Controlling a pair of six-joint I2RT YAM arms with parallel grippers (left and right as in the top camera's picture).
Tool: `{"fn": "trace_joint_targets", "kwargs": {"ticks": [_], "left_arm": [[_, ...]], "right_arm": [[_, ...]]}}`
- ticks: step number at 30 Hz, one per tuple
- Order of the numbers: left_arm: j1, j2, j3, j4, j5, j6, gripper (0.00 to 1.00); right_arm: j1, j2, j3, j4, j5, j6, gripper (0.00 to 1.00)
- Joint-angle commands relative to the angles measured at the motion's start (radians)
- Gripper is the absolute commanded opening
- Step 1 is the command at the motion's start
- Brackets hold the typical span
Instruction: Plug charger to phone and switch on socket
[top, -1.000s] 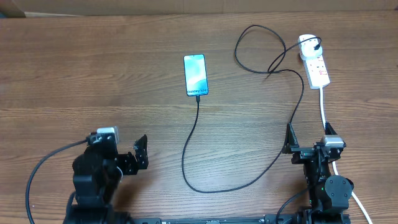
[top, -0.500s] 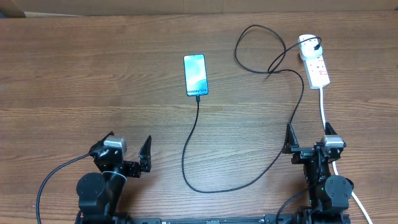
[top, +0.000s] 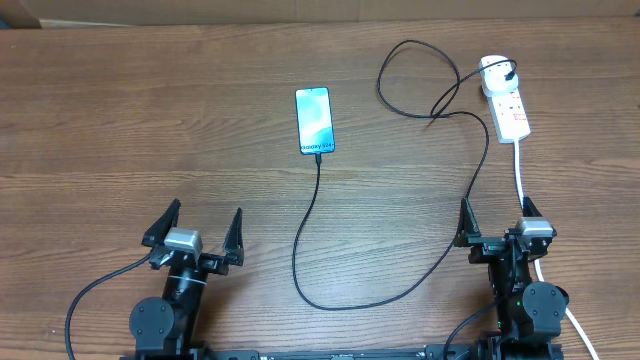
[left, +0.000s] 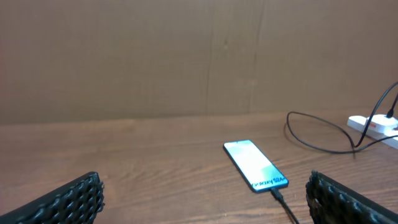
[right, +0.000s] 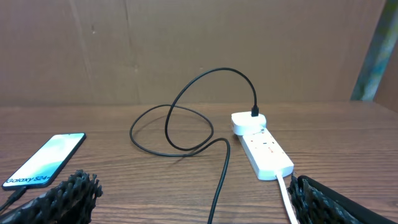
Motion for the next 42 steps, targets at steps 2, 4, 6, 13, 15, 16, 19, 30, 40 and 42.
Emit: {"fn": "trace_joint_targets", "kwargs": {"ticks": [2,4,6,13,15,16,19,30,40,42], "left_arm": [[-0.006,-0.014,-0.029,-0.008,-0.022,-0.036,1.00],[-0.006,-0.014,-0.029,-0.025,-0.045,-0.036,1.00],[-0.006,-0.014,-0.029,-0.041,-0.093,-0.037,1.00],[-0.006,-0.014,-0.029,-0.095,-0.259,-0.015,1.00],[-0.006,-0.014,-0.029,-0.094,-0.275,0.010,1.00],[-0.006,-0.014,-0.029,-0.095,-0.275,0.031,1.00],[-0.006,-0.014,-0.029,-0.095,-0.277,0.057,1.00],[-0.006,-0.014,-0.029,-0.091,-0.336,0.001,1.00],[-0.006,-0.014,-0.029,-0.094,-0.319,0.045,1.00],[-0.006,-0.014,-0.029,-0.094,-0.315,0.044,1.00]], "right_arm": [[-0.004,-0.010,-0.010,0.006,0.006,0.006,1.00],[-0.004,-0.010,-0.010,0.005,0.006,0.006,1.00],[-0.004,-0.010,-0.010,0.005,0.006,0.006,1.00],[-0.004,-0.010,-0.010,0.005,0.006,0.006,1.00],[-0.004,-0.010,-0.010,0.006,0.006,0.006,1.00],[-0.004,-0.010,-0.010,0.005,0.006,0.006,1.00],[-0.004,-0.010,-0.010,0.005,0.006,0.006,1.00],[-0.004,-0.010,-0.010,0.005,0.006,0.006,1.00],[-0.004,-0.010,-0.010,0.006,0.006,0.006,1.00],[-0.004,-0.010,-0.010,0.005,0.006,0.006,1.00]]}}
